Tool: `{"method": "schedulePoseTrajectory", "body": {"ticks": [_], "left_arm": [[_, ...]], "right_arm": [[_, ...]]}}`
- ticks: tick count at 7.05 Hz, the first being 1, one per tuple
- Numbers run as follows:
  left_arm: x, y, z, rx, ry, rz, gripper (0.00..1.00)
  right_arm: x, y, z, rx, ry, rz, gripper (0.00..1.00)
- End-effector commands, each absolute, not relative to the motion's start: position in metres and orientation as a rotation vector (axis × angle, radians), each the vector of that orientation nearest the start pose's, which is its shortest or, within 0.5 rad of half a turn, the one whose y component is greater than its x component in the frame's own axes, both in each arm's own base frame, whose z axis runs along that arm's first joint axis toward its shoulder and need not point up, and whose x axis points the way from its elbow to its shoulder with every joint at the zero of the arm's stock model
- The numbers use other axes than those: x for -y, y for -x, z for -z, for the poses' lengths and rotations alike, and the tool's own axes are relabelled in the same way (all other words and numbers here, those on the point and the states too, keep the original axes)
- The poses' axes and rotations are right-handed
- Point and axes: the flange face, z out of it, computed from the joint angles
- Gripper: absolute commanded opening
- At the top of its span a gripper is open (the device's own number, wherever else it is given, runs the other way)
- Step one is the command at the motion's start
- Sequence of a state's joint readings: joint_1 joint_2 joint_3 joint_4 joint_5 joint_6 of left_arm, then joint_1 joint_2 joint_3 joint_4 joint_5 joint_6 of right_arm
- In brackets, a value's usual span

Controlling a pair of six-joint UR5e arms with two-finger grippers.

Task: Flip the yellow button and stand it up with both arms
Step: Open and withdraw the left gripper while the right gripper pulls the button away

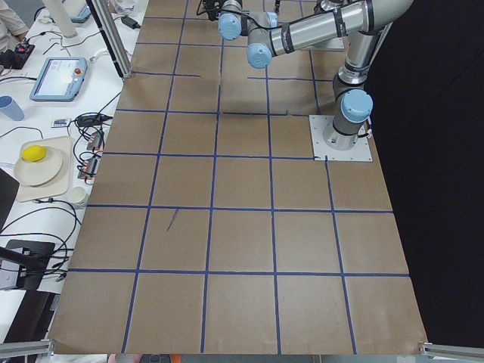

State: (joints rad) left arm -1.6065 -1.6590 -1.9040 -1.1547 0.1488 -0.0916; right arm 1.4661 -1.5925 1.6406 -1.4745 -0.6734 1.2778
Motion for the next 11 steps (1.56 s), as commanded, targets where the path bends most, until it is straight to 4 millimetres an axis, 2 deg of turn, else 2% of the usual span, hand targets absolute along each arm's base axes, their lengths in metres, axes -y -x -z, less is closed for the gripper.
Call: {"method": "schedulePoseTrajectory", "body": {"ticks": [1,3,4,5,7,8,9,10,11], "left_arm": [[0.487,0.249,-0.417,1.719,-0.097,0.134,0.79],[0.489,0.244,-0.424,1.733,-0.098,0.115,0.80],[0.489,0.239,-0.430,1.836,-0.089,0.073,0.98],[0.490,0.236,-0.436,1.966,-0.086,0.033,0.99],[0.504,0.223,-0.454,2.220,-0.106,-0.051,0.99],[0.510,0.214,-0.462,2.380,-0.123,-0.083,0.99],[0.521,0.203,-0.464,2.546,-0.160,-0.056,0.99],[0.519,0.196,-0.476,2.643,-0.188,-0.006,0.99],[0.509,0.185,-0.498,2.767,-0.188,0.022,0.99]], "right_arm": [[0.492,-0.161,-0.492,-1.764,-1.566,-0.772,0.02],[0.493,-0.159,-0.491,-1.765,-1.571,-0.768,0.01],[0.498,-0.148,-0.495,-1.749,-1.577,-0.745,0.01],[0.505,-0.121,-0.502,-1.698,-1.603,-0.710,0.01],[0.516,-0.097,-0.516,-1.621,-1.594,-0.678,0.01],[0.523,-0.061,-0.512,-1.686,-1.608,-0.554,0.01],[0.535,-0.034,-0.492,-1.841,-1.571,-0.436,0.01],[0.550,-0.019,-0.466,-2.007,-1.537,-0.380,0.01],[0.555,-0.004,-0.446,-2.216,-1.458,-0.321,0.01]]}}
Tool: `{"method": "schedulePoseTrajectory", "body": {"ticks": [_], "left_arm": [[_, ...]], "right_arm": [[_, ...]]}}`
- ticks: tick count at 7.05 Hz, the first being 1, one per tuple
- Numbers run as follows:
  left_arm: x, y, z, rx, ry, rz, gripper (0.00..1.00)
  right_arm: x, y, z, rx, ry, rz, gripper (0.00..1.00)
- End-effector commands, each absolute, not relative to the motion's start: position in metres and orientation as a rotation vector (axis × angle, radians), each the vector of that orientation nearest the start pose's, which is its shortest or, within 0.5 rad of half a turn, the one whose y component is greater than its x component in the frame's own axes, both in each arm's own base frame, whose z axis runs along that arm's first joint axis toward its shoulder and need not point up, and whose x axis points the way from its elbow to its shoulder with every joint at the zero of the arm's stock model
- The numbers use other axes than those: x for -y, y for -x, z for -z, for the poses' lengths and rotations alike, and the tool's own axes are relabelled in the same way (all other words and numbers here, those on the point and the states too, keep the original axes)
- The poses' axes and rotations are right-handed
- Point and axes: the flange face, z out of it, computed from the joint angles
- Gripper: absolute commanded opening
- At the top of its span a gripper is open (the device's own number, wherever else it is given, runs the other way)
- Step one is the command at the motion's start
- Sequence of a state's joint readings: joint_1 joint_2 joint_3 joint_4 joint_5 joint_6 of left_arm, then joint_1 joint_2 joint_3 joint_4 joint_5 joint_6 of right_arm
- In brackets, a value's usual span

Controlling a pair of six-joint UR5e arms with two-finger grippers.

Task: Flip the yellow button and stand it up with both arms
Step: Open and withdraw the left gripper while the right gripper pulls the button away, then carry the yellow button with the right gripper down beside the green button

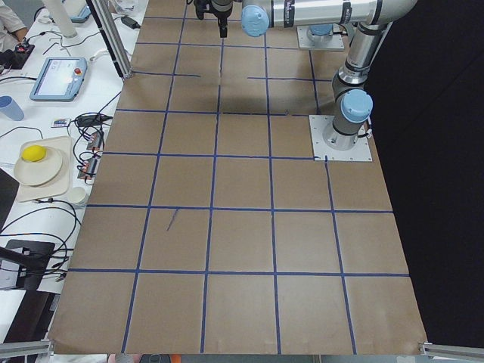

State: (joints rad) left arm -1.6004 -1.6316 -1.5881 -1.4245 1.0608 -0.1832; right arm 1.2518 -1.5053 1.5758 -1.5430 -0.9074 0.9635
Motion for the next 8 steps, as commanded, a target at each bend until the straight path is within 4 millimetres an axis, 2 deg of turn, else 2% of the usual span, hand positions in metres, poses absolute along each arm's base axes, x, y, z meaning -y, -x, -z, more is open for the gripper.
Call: {"method": "schedulePoseTrajectory", "body": {"ticks": [1,2,3,4,5,7,8], "left_arm": [[0.506,0.175,-0.508,2.899,-0.167,0.010,0.99],[0.505,0.166,-0.499,3.011,-0.128,0.018,0.99],[0.496,0.157,-0.507,3.077,-0.024,-0.017,0.99],[0.496,0.152,-0.512,3.079,-0.008,-0.035,0.99],[0.494,0.151,-0.516,3.073,-0.010,-0.051,0.99],[0.495,0.151,-0.516,3.073,-0.008,-0.049,1.00],[0.495,0.151,-0.516,3.073,-0.008,-0.051,1.00]], "right_arm": [[0.553,0.008,-0.432,-2.445,-1.330,-0.268,0.01],[0.553,0.023,-0.423,-2.726,-1.020,-0.146,0.02],[0.557,0.038,-0.400,-2.904,-0.824,-0.078,0.02],[0.562,0.047,-0.392,-3.013,-0.710,0.070,0.02],[0.559,0.057,-0.378,-3.055,-0.572,0.138,0.02],[0.539,0.135,-0.345,-3.107,-0.293,0.345,0.02],[0.522,0.158,-0.326,-3.110,-0.177,0.429,0.01]]}}
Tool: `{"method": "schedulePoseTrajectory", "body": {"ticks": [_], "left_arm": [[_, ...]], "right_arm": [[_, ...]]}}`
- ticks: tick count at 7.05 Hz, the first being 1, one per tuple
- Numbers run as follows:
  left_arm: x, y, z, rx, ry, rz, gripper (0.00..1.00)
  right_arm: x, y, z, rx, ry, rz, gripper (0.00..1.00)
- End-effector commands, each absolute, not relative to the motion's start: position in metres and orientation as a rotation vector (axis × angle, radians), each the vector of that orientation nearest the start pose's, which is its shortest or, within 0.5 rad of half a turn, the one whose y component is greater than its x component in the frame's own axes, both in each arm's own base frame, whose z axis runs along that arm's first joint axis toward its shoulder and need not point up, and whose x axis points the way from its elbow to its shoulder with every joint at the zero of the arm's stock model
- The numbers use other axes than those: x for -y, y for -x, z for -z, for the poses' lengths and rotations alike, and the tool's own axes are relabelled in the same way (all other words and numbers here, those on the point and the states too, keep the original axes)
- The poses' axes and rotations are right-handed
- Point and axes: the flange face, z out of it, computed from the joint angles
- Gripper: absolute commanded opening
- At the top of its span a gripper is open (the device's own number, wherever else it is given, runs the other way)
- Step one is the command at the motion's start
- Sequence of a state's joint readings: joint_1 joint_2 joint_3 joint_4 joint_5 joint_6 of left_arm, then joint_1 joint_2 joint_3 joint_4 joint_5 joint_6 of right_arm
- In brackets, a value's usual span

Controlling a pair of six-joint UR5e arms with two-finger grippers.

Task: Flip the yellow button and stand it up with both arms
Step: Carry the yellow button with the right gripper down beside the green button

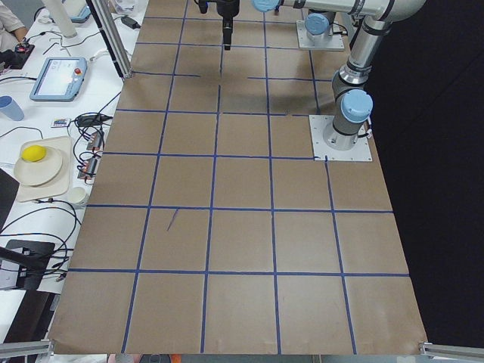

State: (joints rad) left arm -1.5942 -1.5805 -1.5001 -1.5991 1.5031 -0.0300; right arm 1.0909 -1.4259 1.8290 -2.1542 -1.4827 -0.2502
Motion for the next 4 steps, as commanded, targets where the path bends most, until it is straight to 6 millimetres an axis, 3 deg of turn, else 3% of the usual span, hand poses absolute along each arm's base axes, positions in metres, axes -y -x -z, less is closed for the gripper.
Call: {"method": "schedulePoseTrajectory", "body": {"ticks": [1,2,4], "left_arm": [[0.496,0.152,-0.515,-3.211,0.008,0.054,1.00],[0.496,0.151,-0.516,-3.213,0.010,0.056,1.00],[0.497,0.150,-0.515,-3.214,0.013,0.059,1.00]], "right_arm": [[0.509,0.172,-0.310,-3.135,-0.019,0.557,0.01],[0.490,0.185,-0.290,-3.110,0.010,0.643,0.01],[0.461,0.213,-0.269,-3.044,0.074,0.702,0.01]]}}
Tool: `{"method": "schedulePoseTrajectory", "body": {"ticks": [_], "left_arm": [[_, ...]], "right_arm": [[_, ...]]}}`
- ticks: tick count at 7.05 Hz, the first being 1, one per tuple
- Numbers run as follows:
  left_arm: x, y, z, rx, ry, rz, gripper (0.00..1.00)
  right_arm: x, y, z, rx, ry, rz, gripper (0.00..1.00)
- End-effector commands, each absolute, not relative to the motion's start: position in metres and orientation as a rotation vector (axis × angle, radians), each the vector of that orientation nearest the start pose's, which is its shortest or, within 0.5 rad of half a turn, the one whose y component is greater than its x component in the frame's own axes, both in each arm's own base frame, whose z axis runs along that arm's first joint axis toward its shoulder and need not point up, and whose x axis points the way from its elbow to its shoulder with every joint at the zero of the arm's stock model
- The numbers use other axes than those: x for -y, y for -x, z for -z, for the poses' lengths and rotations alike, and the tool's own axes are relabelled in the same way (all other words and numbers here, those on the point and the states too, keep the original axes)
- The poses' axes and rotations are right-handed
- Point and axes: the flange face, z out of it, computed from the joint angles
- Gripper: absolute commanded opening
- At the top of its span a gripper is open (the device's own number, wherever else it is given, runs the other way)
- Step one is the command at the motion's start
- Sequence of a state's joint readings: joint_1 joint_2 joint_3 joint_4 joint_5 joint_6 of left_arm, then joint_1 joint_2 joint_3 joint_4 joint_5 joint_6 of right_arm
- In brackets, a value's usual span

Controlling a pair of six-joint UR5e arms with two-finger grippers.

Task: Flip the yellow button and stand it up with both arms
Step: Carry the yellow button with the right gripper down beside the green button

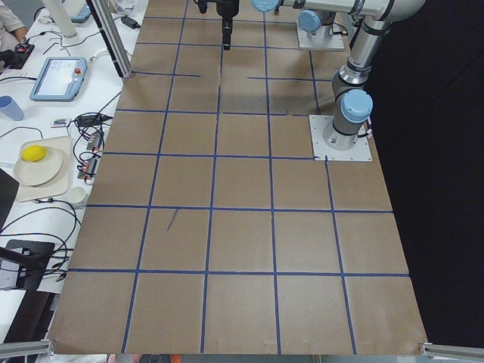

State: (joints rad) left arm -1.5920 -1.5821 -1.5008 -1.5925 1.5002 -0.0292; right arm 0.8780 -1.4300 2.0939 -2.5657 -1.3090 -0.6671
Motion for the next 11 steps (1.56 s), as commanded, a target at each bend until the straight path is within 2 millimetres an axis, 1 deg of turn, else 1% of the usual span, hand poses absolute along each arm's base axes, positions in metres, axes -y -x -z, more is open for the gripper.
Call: {"method": "schedulePoseTrajectory", "body": {"ticks": [1,2,3,4,5,6,10,11], "left_arm": [[0.497,0.151,-0.513,-3.216,0.010,0.054,1.00],[0.500,0.151,-0.513,-3.217,0.013,0.054,1.00],[0.505,0.151,-0.513,-3.217,0.015,0.056,1.00],[0.505,0.151,-0.513,-3.217,0.013,0.056,1.00],[0.505,0.151,-0.513,-3.219,0.015,0.056,1.00],[0.505,0.151,-0.514,-3.219,0.015,0.059,1.00],[0.505,0.151,-0.513,-3.219,0.013,0.054,1.00],[0.505,0.151,-0.513,-3.219,0.013,0.054,1.00]], "right_arm": [[0.451,0.230,-0.267,-2.981,0.083,0.773,0.01],[0.441,0.238,-0.261,-2.942,0.109,0.812,0.01],[0.432,0.241,-0.255,-2.958,0.179,0.858,0.01],[0.427,0.239,-0.254,-2.967,0.219,0.955,0.01],[0.417,0.245,-0.246,-2.955,0.177,0.961,0.01],[0.414,0.243,-0.240,-2.955,0.220,0.962,0.01],[0.414,0.244,-0.216,-2.926,0.197,0.904,0.02],[0.413,0.244,-0.214,-2.923,0.192,0.899,0.02]]}}
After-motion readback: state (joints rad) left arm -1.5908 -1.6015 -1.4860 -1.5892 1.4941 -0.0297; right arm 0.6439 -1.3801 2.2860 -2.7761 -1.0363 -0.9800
